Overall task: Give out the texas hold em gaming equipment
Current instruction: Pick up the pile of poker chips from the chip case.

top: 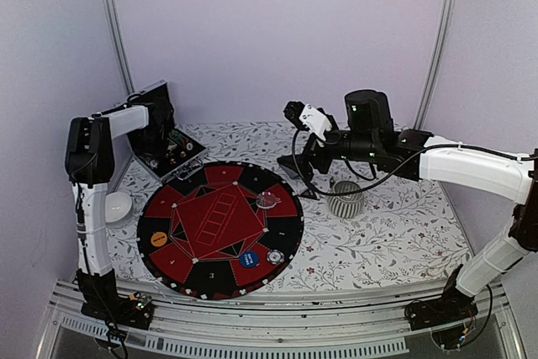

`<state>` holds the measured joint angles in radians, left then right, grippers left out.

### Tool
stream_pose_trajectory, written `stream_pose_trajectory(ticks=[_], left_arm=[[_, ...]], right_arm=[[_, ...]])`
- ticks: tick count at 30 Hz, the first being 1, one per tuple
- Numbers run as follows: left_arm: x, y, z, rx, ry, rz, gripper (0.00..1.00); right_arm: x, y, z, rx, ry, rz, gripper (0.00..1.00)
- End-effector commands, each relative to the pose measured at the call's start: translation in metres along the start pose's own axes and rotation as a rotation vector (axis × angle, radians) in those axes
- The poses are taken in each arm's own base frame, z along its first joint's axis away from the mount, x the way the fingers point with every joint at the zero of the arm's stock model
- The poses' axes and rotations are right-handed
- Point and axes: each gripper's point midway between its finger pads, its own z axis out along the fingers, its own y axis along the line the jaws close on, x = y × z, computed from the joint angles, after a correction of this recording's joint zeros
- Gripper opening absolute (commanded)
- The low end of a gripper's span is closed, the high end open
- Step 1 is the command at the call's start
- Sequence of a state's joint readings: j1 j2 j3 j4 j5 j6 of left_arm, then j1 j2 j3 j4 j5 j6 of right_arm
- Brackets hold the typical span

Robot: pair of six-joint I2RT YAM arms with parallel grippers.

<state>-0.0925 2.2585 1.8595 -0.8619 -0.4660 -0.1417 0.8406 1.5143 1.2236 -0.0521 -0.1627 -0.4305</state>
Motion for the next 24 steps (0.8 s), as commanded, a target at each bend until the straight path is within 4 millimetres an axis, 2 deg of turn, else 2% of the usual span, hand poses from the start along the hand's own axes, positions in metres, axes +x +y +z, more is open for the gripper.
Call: stream_pose_trajectory(ticks=[1, 9, 16, 21, 24], left_arm=[[-0.012, 0.026, -0.003, -0.077, -0.004, 0.026, 0.4], [-0.007, 0.019, 0.021, -0.059, 0.02, 0.072, 0.43], [-0.009, 0.004, 0.024, 0.032, 0.003, 0.075, 0.44], [-0.005, -0.005, 0.035, 0.058, 0.01, 0.104, 0.43], [-0.004, -0.003, 0.04, 0.034, 0.013, 0.11, 0.44]], right_arm=[[-0.02, -0.004, -0.01, 0.021, -0.07, -0.018, 0.99], [-0.02, -0.002, -0.007, 0.006, -0.073, -0.026, 0.99], [-0.021, -0.002, -0.007, 0.007, -0.075, -0.04, 0.99], [-0.022, -0.002, -0.007, 0.002, -0.079, -0.04, 0.99], [-0.021, -0.001, -0.008, 0.005, -0.077, -0.043, 0.99]])
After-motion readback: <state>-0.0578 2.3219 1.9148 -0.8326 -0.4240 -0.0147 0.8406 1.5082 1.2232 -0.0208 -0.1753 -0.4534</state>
